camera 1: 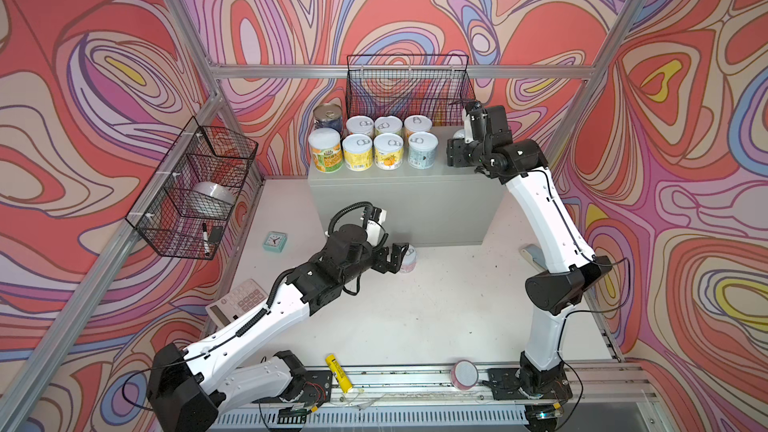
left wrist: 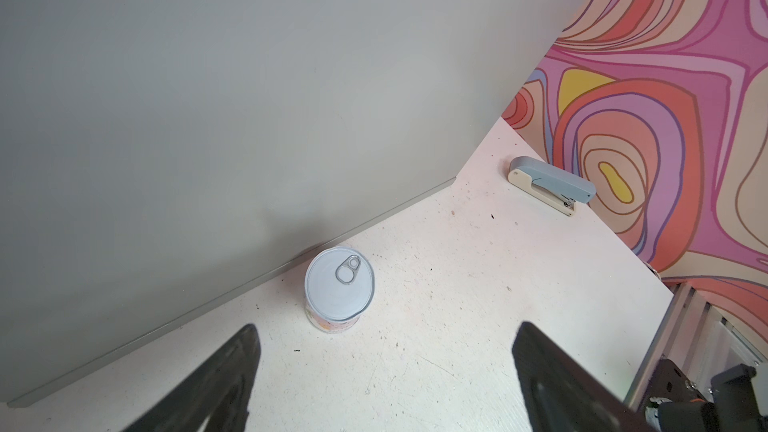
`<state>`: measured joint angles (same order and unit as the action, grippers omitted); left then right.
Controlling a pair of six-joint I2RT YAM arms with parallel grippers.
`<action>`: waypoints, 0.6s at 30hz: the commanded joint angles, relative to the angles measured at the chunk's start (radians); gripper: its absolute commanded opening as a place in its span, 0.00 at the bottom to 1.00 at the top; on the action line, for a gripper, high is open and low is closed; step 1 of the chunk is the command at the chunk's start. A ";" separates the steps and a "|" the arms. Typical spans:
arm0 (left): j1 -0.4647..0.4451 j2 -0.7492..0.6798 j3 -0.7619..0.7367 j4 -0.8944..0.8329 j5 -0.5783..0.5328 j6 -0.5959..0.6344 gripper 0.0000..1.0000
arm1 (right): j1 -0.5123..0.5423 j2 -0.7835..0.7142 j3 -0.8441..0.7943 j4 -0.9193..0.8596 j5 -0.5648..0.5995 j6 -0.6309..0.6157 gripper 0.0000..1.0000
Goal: Place and organize the canned foods onto the counter
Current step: 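Lower the teal can onto the cabinet at the end of the can row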
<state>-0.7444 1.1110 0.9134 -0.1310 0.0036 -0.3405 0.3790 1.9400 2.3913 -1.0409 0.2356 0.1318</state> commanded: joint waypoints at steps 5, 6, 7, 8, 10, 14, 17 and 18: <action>0.000 0.018 0.001 0.002 0.005 0.008 0.96 | -0.007 0.004 -0.003 0.061 -0.021 0.000 0.37; 0.001 0.019 0.003 0.003 0.007 0.008 0.96 | -0.007 0.002 -0.005 0.064 -0.026 -0.001 0.42; 0.001 0.022 0.005 0.002 0.008 0.009 0.96 | -0.006 0.002 -0.004 0.065 -0.032 -0.001 0.47; 0.000 0.024 0.006 0.004 0.009 0.009 0.96 | -0.008 0.003 -0.006 0.065 -0.035 0.002 0.52; 0.000 0.026 0.009 0.002 0.012 0.012 0.96 | -0.008 0.004 -0.007 0.066 -0.040 0.006 0.59; 0.000 0.026 0.011 0.002 0.009 0.021 0.96 | -0.007 -0.017 -0.037 0.088 -0.043 0.018 0.64; 0.000 0.029 0.018 0.000 0.009 0.029 0.96 | -0.007 -0.027 -0.047 0.103 -0.050 0.022 0.69; 0.001 0.030 0.019 0.002 0.008 0.031 0.97 | -0.006 -0.027 -0.043 0.101 -0.055 0.022 0.75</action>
<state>-0.7444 1.1290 0.9134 -0.1310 0.0067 -0.3302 0.3790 1.9373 2.3585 -0.9730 0.1967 0.1425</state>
